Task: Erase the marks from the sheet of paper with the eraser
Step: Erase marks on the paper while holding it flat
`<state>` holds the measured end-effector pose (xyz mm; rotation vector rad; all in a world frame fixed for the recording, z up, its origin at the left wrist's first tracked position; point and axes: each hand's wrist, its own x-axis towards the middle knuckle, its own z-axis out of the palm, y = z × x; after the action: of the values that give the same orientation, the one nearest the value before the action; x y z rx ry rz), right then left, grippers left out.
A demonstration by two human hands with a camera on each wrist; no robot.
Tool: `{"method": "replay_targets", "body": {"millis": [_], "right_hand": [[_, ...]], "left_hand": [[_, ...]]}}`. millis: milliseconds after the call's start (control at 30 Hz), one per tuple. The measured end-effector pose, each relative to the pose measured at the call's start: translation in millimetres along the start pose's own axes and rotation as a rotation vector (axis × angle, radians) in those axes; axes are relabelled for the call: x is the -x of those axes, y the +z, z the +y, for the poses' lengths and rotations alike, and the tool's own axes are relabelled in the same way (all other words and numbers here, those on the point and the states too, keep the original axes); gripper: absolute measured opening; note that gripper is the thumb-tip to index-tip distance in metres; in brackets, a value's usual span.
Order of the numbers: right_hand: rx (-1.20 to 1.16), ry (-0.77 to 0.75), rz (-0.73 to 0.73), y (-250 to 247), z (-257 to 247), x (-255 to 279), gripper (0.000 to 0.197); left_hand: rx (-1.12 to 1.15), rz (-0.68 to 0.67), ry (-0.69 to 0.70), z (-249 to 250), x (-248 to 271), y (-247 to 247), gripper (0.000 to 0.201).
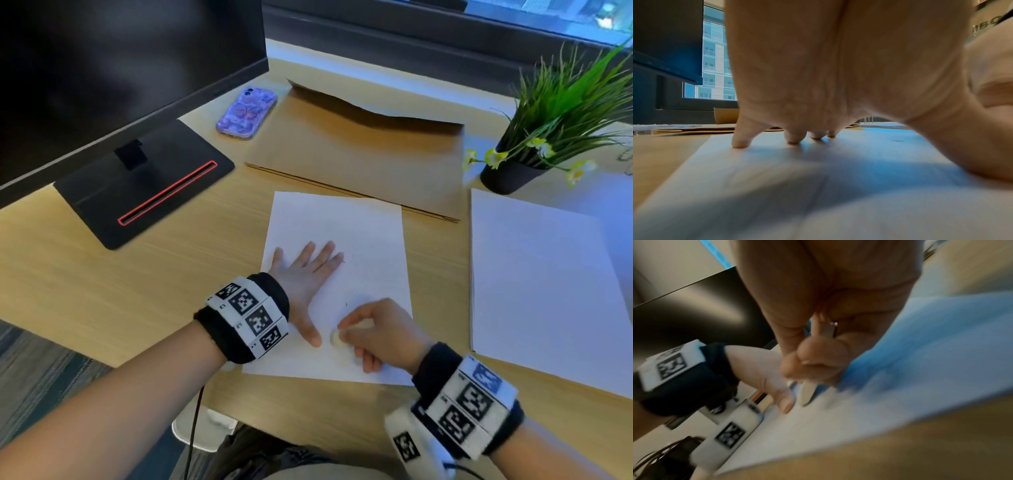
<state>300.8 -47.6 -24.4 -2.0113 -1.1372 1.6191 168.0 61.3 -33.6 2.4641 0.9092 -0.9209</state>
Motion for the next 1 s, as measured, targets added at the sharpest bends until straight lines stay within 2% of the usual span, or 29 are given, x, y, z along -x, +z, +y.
{"method": "replay_targets", "body": {"millis": [67,233,300,367,433,567,600,733,767,933,1000], "right_hand": [[0.038,0.01,-0.069,-4.7,-0.9,0.3,0.003],[-0.071,-0.027,0.221,-25.5,-12.3,-19.8,0.004],[-0.032,-0.029,0.169,-14.7,-7.3,-10.9,0.003],[0.034,-0.014,0.035,0.1,-3.5,2.8,0.004],[0.069,-0.008,-0.008,-0.3,-5.5,2.0,0.004],[-0.003,-0.039,0.192,-17.4,-18.2,-18.9,0.006],[0.0,-0.055,0.193,-15.7,-18.8,-18.2,0.006],[0.14,-0.027,-0.084,0.5,-11.0,-2.5,0.007],[0.163,-0.025,-0.116,-1.3,-12.0,-3.5,0.007],[0.054,-0.073,0.073,-3.7,-19.7,-14.4,0.009],[0.081,-0.068,0.004,6.6,-13.3,-5.3,0.008]], "left_hand": [[-0.004,-0.003,-0.003,0.2,-0.1,-0.2,0.141],[0.007,0.001,-0.011,2.0,0.4,0.2,0.14],[0.006,-0.003,-0.013,1.5,-0.1,0.3,0.14],[0.001,-0.014,-0.011,0.8,-0.2,-0.4,0.141],[-0.003,-0.016,-0.011,0.7,-0.6,-0.2,0.141],[-0.001,-0.008,-0.02,2.1,-0.6,0.2,0.14],[0.002,-0.008,-0.017,2.2,-0.4,0.5,0.14],[-0.019,-0.011,0.0,0.8,-0.8,0.3,0.14],[-0.023,-0.01,-0.002,0.7,-0.8,0.3,0.14],[-0.014,-0.001,-0.001,0.4,-0.8,0.7,0.14],[-0.019,-0.004,-0.001,0.3,-0.2,1.0,0.14]]}}
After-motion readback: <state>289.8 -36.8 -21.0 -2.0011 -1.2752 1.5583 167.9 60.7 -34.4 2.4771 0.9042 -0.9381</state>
